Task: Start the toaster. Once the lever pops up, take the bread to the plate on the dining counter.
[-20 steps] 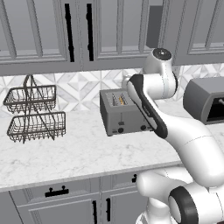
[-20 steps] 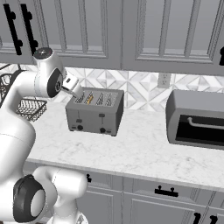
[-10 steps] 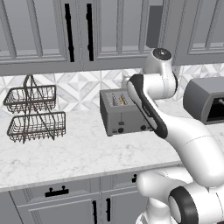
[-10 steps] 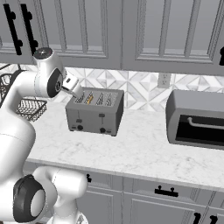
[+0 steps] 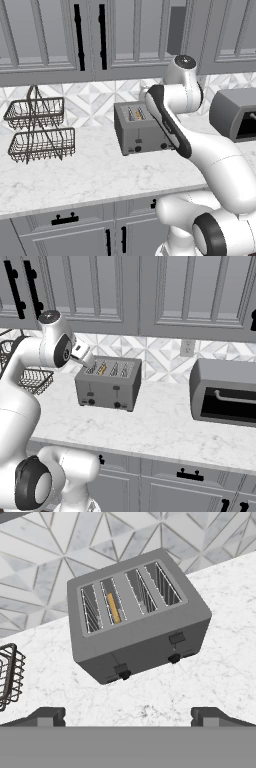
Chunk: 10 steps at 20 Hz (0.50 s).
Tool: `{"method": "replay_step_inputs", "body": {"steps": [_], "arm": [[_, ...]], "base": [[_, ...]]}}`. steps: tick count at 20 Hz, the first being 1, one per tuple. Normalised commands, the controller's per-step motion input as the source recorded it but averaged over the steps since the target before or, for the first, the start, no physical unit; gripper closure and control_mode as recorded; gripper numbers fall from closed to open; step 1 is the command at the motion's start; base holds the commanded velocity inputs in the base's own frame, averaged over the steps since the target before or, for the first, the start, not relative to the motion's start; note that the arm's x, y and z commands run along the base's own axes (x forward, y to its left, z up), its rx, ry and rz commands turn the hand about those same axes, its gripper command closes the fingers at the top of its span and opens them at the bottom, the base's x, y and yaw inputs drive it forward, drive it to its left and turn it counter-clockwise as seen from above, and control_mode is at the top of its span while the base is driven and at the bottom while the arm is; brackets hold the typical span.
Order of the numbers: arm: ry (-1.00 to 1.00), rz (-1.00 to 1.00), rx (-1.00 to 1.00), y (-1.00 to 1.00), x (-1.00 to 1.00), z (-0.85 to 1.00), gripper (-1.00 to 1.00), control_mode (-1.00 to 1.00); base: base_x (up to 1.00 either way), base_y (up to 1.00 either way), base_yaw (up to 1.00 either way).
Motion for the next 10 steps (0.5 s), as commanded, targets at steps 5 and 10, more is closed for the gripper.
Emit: {"method": "replay_step_inputs", "body": {"steps": [5,10], "arm": [[0.00,0.00,0.00,0.00,0.00,0.00,-1.00,-1.00],[0.00,0.00,0.00,0.00,0.00,0.00,-1.00,-1.00]], "base": [[0.00,0.00,0.00],[0.00,0.00,0.00]]}}
